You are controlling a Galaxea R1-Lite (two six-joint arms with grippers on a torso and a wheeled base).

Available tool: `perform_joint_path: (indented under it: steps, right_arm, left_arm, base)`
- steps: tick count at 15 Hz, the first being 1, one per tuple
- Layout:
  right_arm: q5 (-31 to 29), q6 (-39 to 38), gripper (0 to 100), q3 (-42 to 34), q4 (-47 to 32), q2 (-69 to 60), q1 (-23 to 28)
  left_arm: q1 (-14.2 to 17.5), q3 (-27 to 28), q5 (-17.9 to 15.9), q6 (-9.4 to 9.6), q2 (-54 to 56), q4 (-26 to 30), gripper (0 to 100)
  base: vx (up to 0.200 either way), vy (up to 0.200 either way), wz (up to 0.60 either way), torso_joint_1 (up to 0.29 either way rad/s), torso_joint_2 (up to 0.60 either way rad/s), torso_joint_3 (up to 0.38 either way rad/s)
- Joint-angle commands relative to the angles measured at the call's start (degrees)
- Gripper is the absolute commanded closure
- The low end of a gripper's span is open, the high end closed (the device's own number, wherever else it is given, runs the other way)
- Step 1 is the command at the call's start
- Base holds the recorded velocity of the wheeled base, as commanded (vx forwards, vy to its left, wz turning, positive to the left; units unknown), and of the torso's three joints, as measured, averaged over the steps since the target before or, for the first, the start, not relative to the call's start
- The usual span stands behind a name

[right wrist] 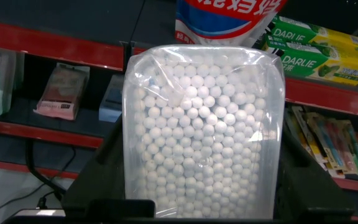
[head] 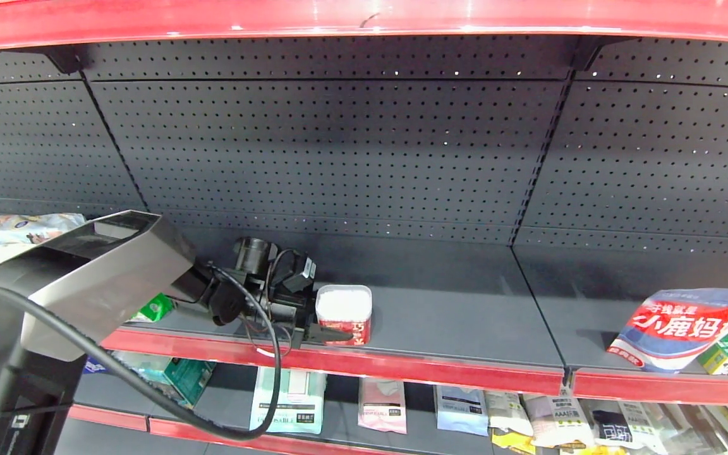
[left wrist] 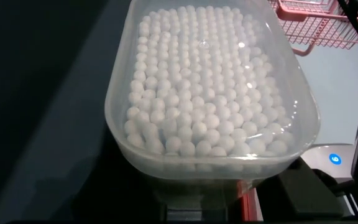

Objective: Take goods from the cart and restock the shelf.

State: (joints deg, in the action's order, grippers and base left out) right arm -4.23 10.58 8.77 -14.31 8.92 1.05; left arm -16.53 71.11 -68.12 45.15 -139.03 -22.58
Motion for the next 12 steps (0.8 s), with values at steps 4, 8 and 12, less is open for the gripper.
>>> perform_joint_path:
  steps: [4,8,12]
  right_arm:
    - [0.0,0.0,100,0.0,0.0,0.2,0.0]
    - [0.0,0.1,100,0.0,0.0,0.2,0.0]
    - [-0.1,0.1,100,0.0,0.0,0.2,0.0]
  left_arm:
    - [-0.5,0.6,0.9,-1.30,0.0,0.0,100]
    - [-0.7,0.8,1.2,-1.38,-0.1,-0.5,100]
    - [-0.6,0.7,1.3,-1.91,-0.3,-0.2,0]
  base:
    - [0.000,0.000,0.00,0.000,0.00,0.000]
    - [0.000,0.000,0.00,0.000,0.00,0.000]
    - [0.000,0.000,0.00,0.000,0.00,0.000]
